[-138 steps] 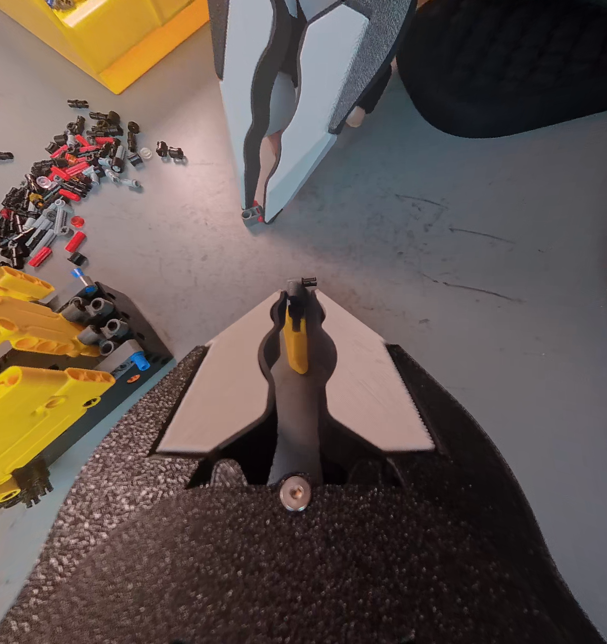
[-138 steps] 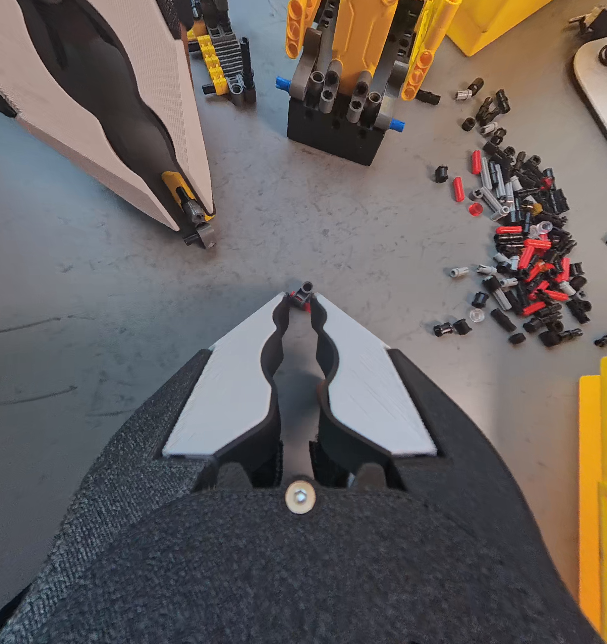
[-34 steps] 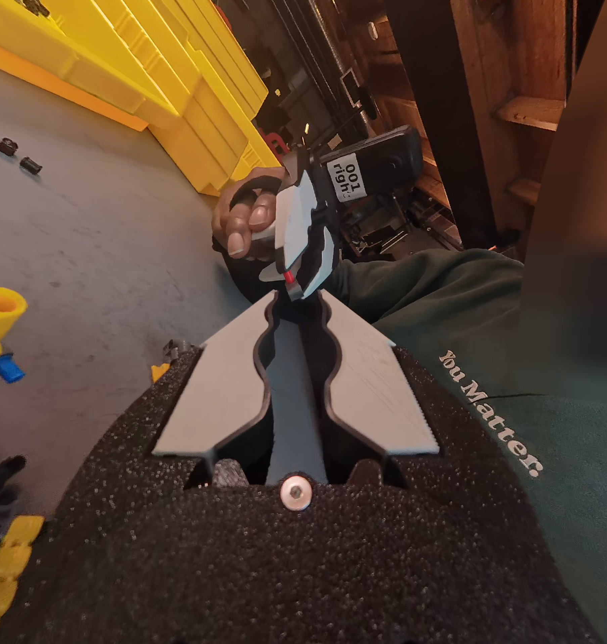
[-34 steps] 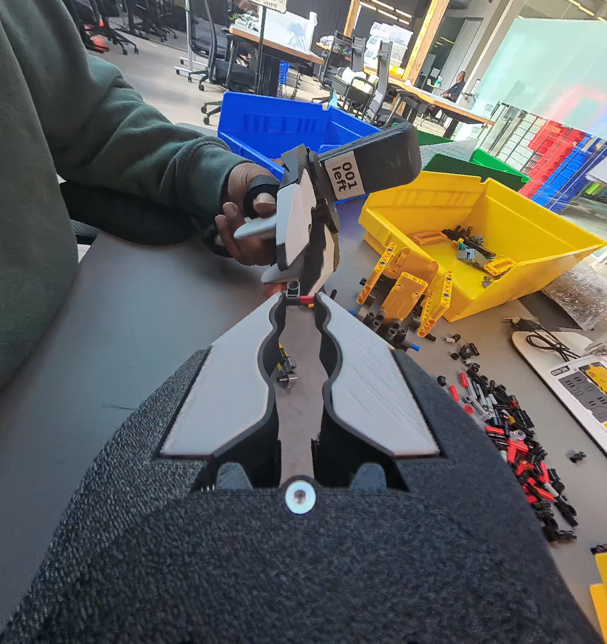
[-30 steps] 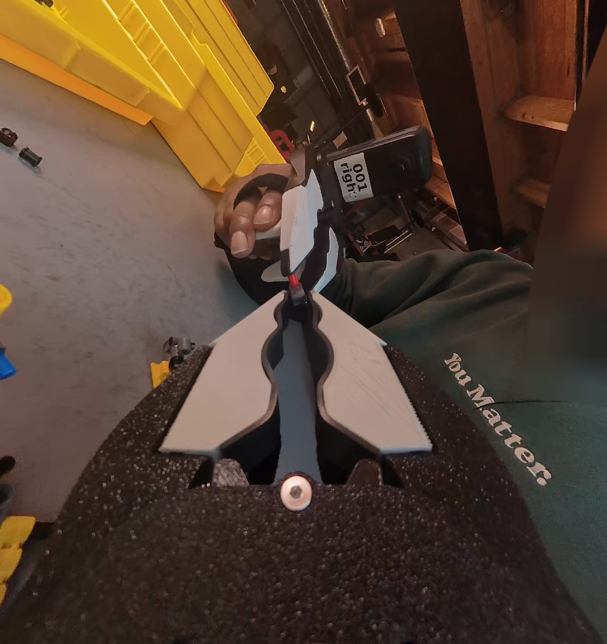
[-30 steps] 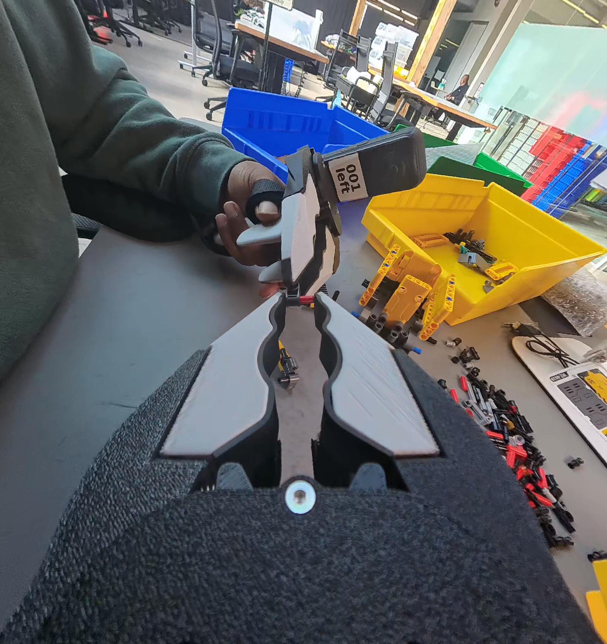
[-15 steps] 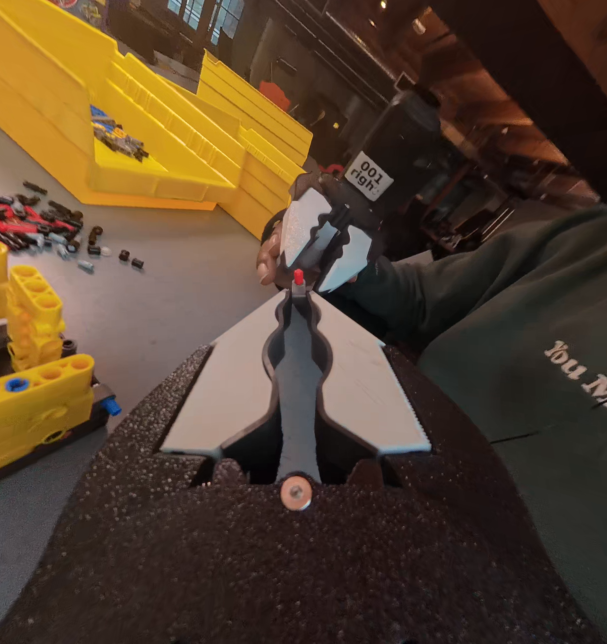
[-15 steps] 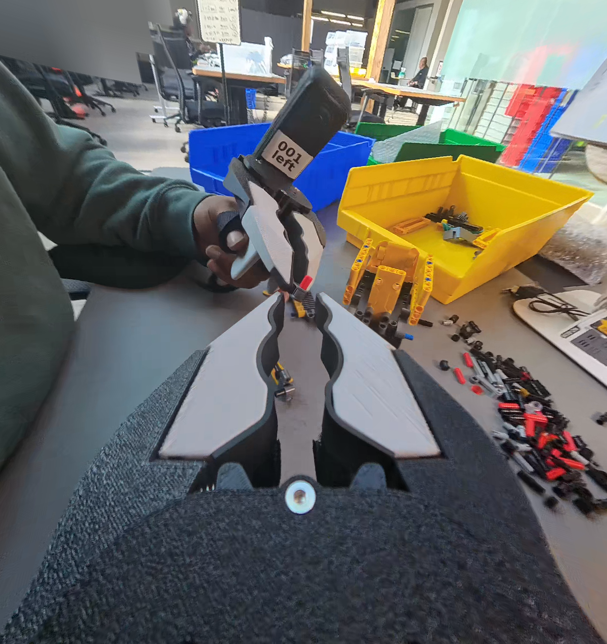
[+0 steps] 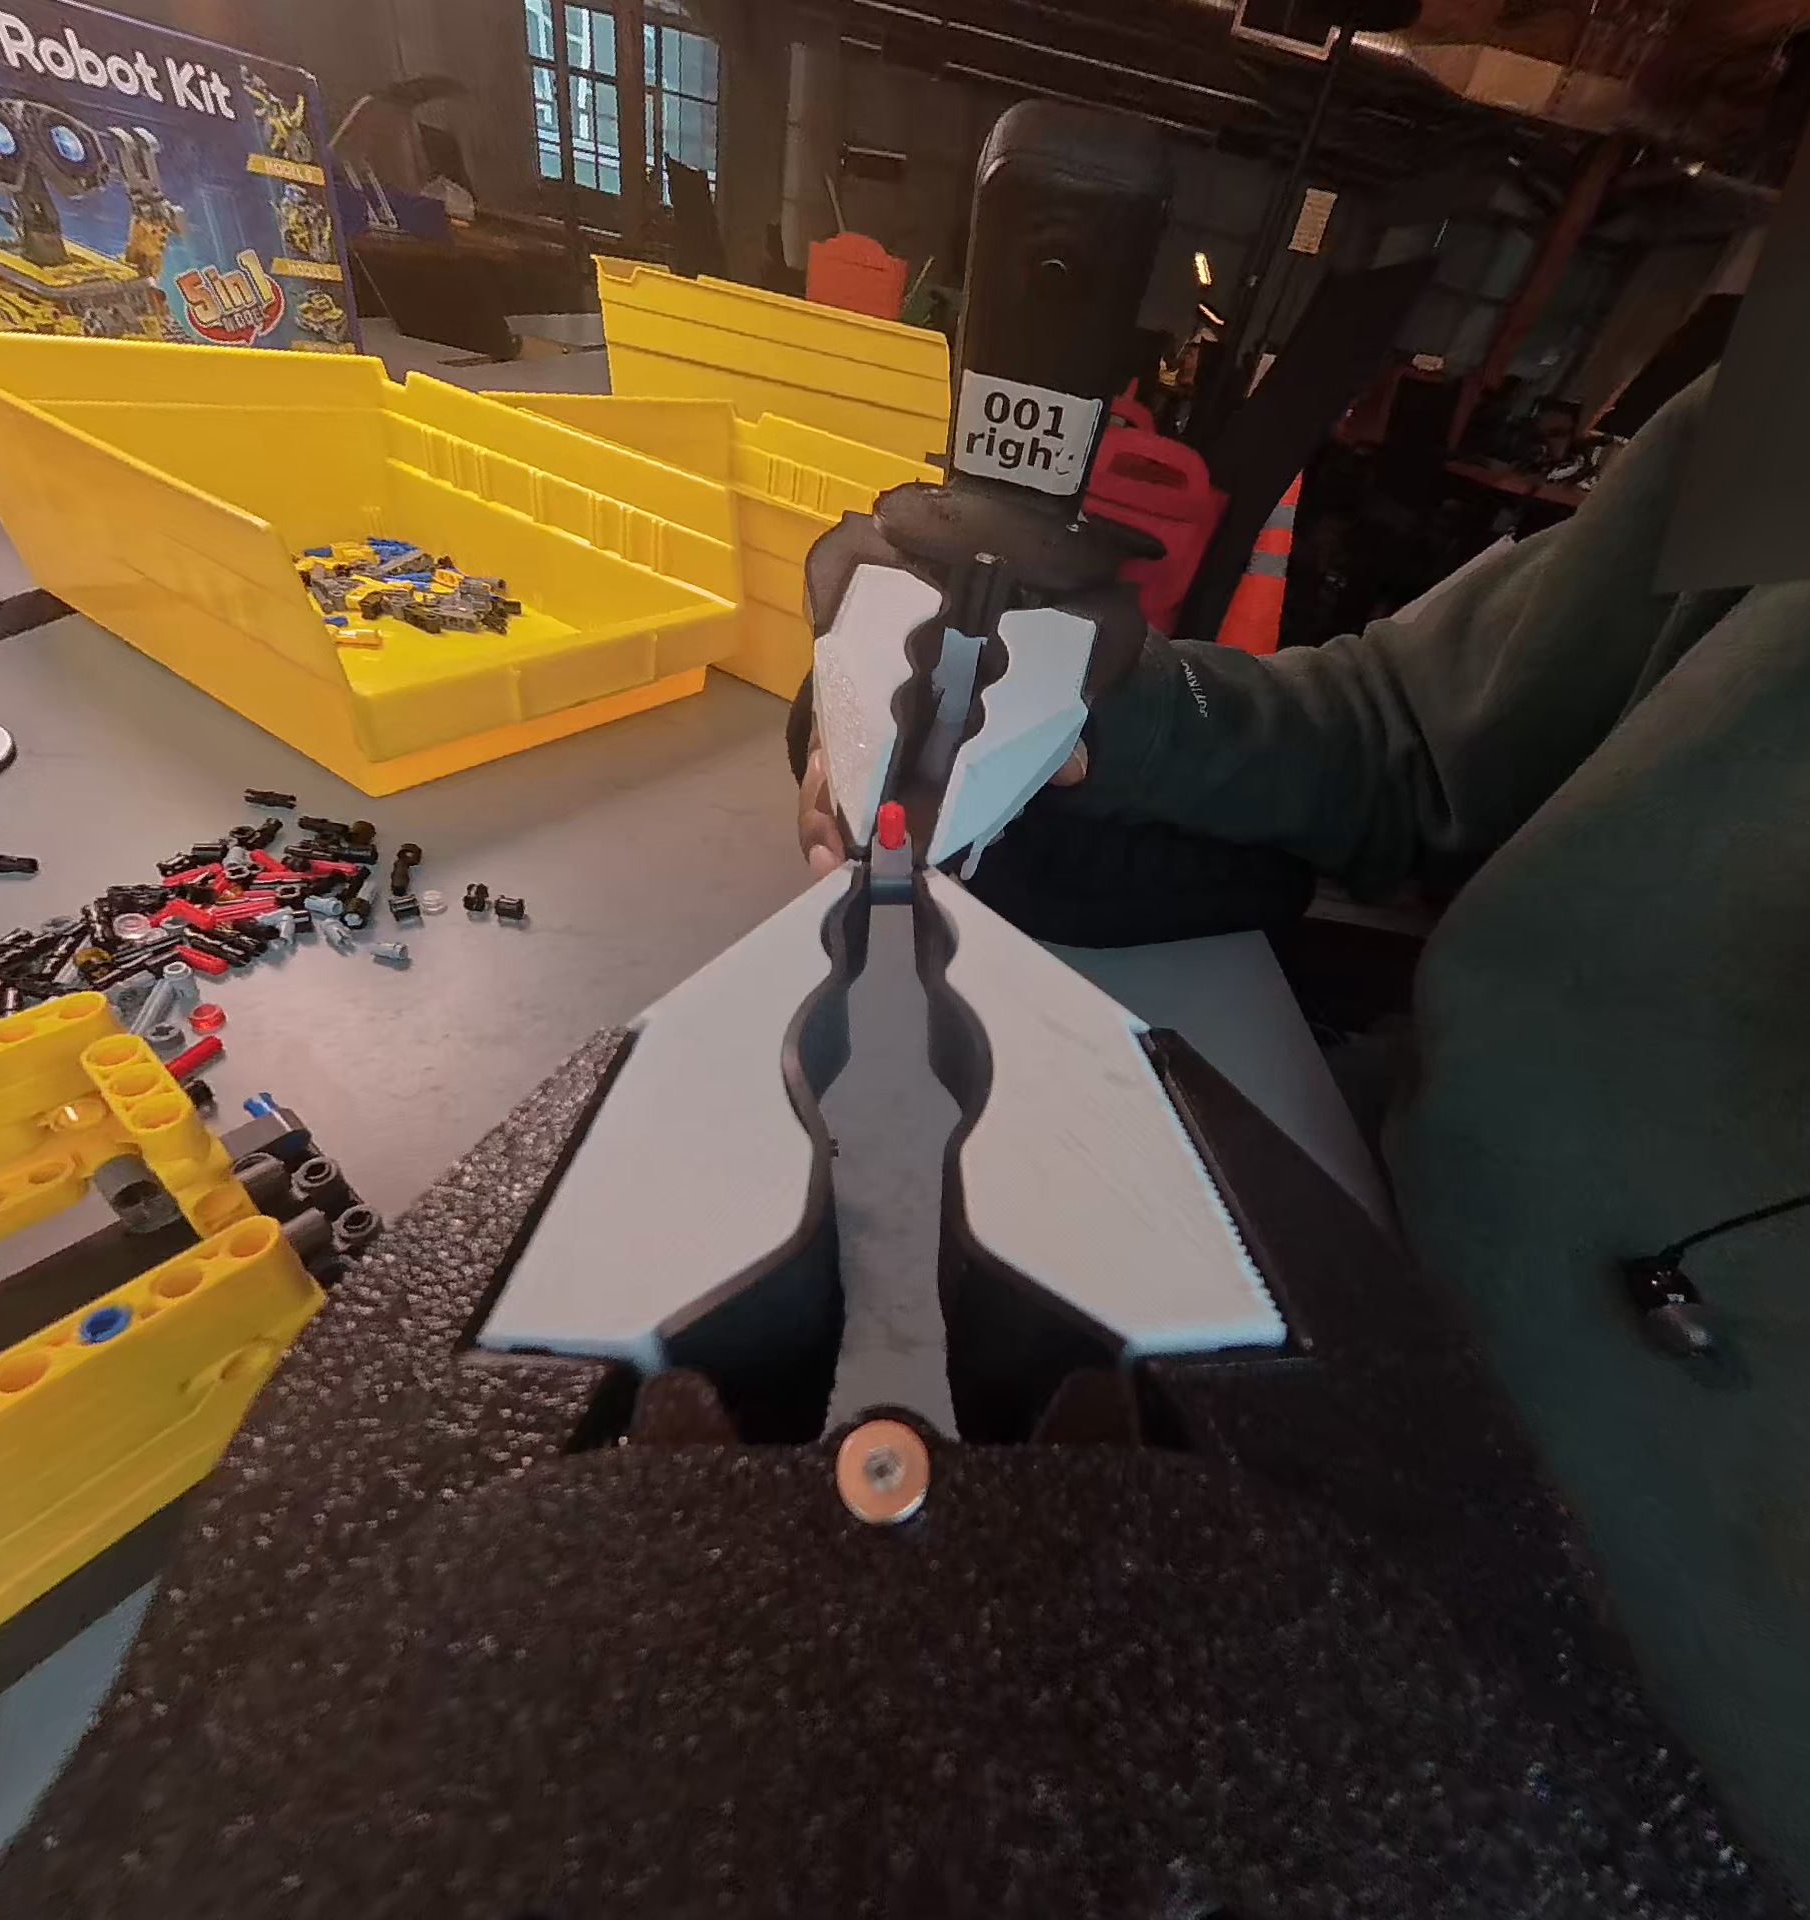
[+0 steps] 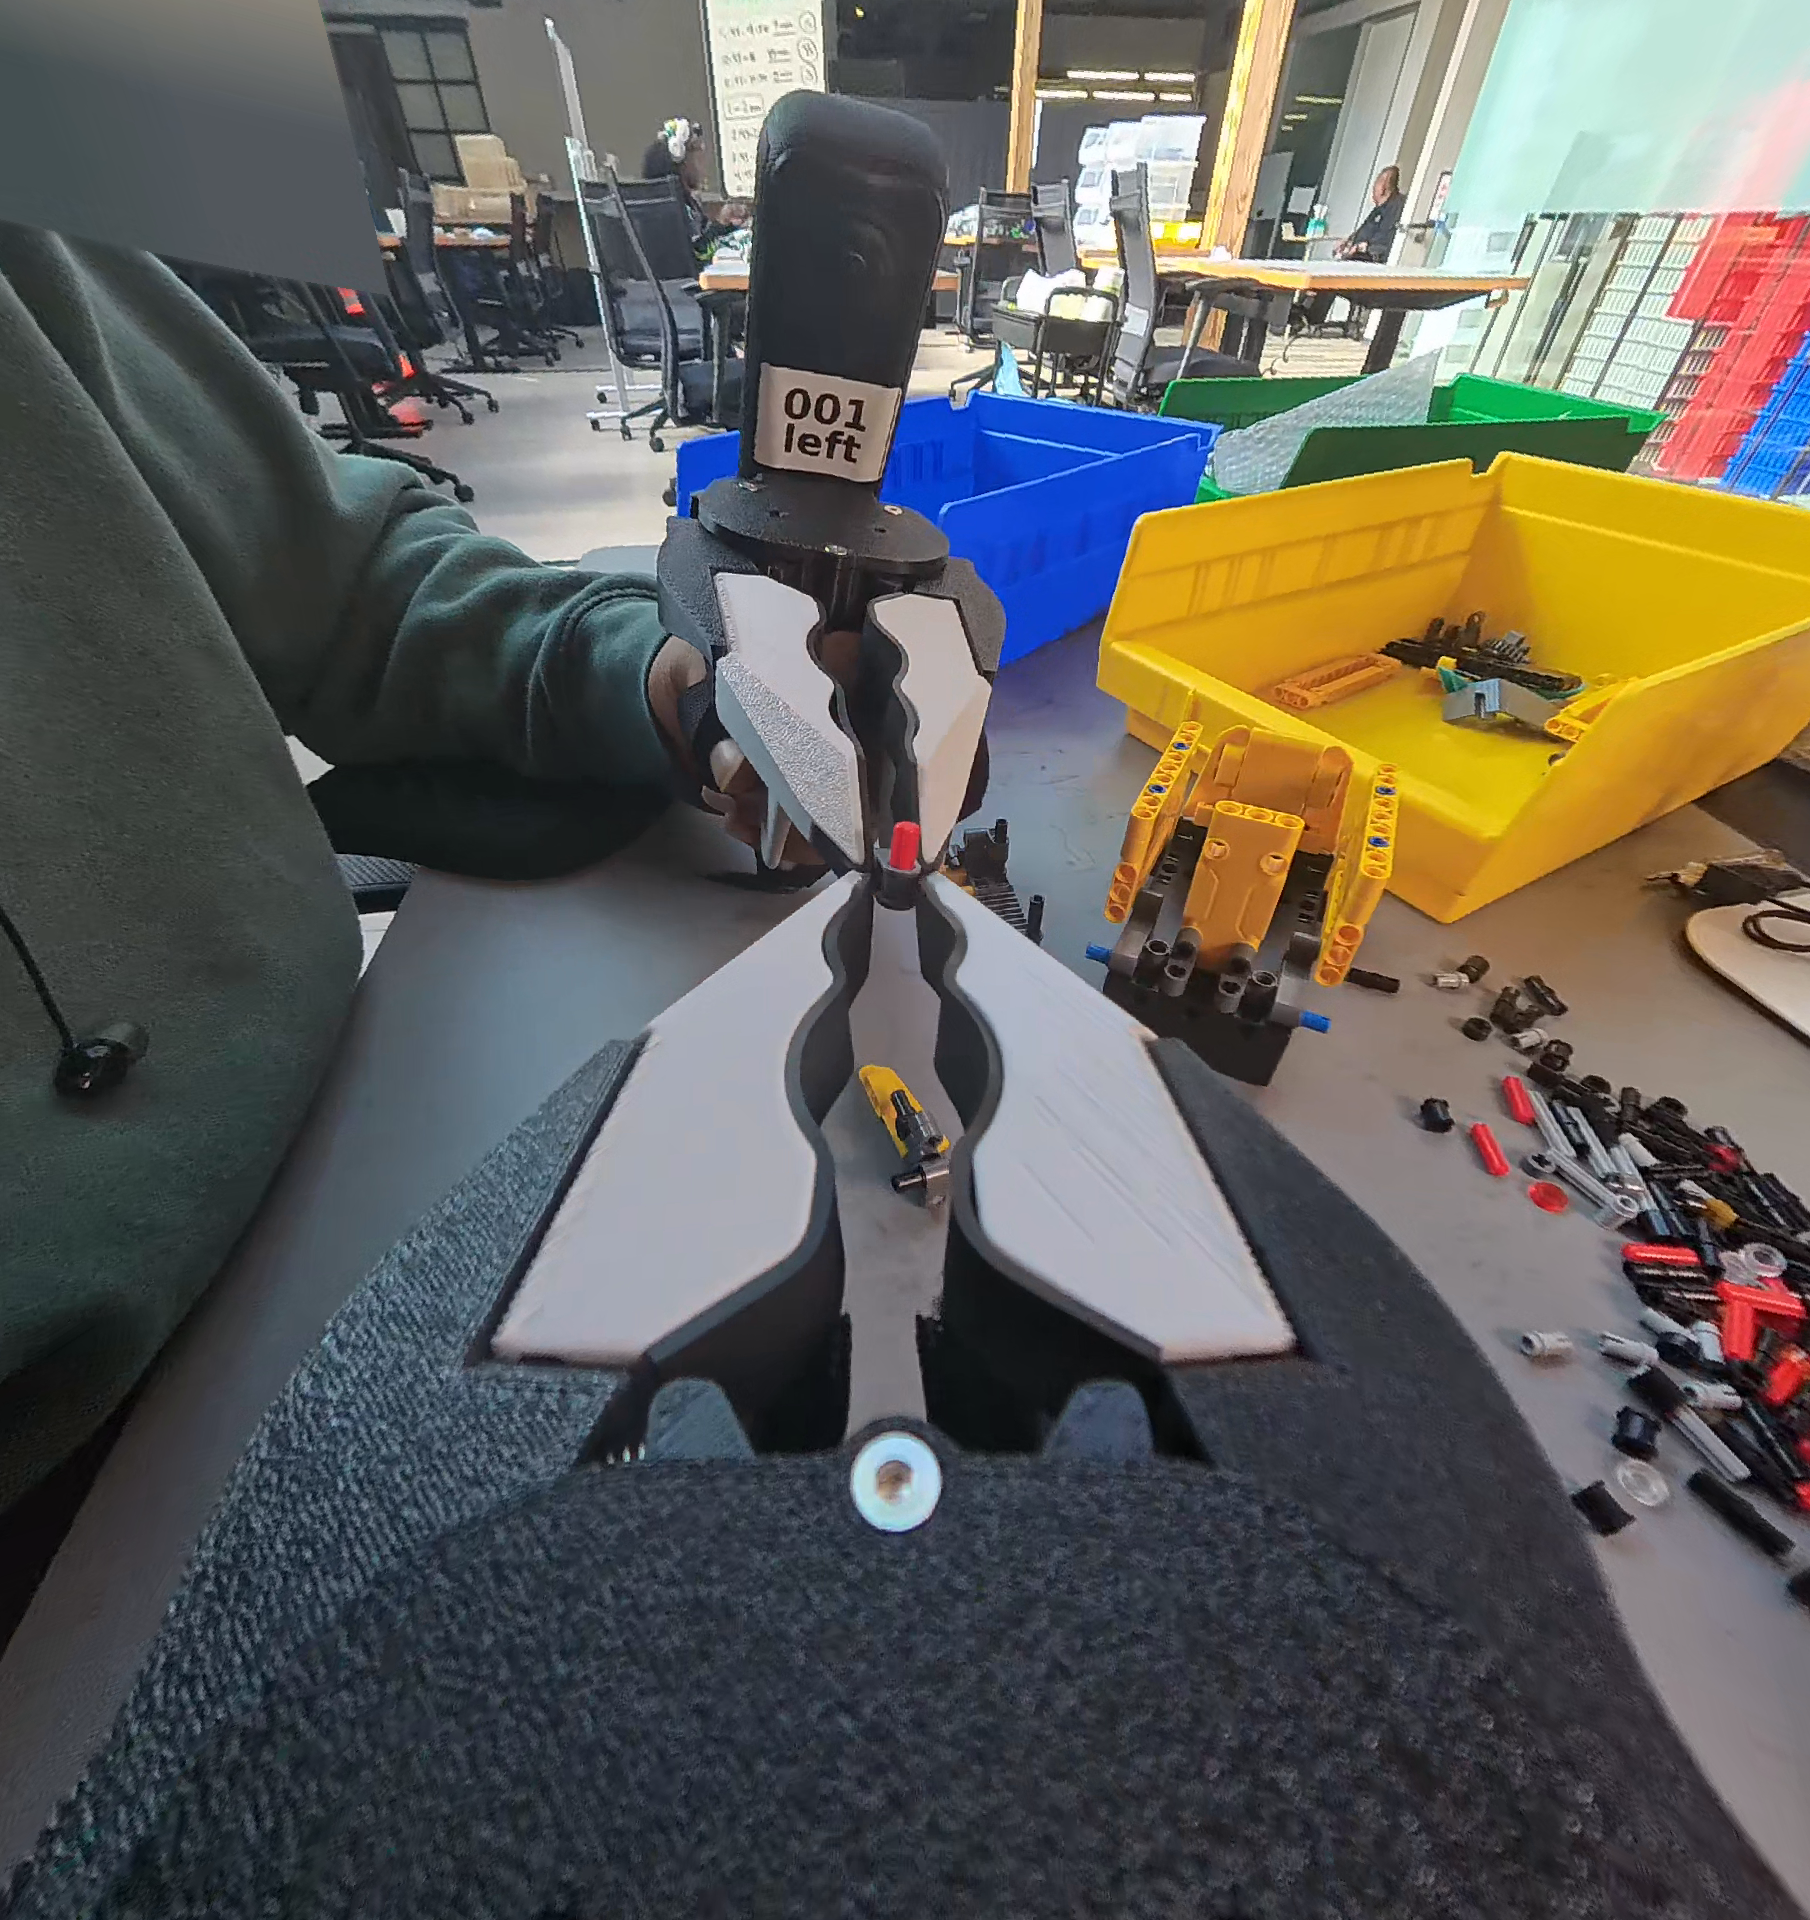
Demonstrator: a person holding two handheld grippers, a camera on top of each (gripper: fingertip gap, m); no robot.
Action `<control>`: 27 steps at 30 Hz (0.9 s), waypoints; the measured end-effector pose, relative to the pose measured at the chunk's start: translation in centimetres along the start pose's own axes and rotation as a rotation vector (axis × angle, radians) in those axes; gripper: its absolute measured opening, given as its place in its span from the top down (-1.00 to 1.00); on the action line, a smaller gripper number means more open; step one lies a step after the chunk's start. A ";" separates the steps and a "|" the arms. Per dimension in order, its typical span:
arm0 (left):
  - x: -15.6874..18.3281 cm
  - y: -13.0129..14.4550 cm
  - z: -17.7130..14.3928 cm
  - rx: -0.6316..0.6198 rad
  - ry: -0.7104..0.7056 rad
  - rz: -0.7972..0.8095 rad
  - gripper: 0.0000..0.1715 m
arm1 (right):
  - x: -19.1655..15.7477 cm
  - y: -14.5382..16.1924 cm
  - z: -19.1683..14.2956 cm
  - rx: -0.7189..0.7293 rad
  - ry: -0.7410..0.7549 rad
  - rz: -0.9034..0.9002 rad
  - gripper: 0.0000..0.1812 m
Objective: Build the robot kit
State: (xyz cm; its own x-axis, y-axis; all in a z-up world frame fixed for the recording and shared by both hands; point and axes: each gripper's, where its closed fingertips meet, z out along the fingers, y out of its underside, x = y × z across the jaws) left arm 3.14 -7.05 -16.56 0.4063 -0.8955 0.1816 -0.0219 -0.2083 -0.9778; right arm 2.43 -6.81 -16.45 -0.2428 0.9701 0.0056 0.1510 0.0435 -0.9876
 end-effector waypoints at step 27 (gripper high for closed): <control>-2.2 2.0 0.3 -0.123 -0.153 0.045 0.84 | 1.8 2.9 0.9 -0.258 0.273 -0.571 0.93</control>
State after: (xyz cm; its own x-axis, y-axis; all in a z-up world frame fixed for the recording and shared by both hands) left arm 2.52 -5.38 -18.97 0.5361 -0.8368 0.1113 -0.1507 -0.2246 -0.9627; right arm 1.61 -5.11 -19.48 -0.1075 0.8020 0.5876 0.3028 0.5894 -0.7489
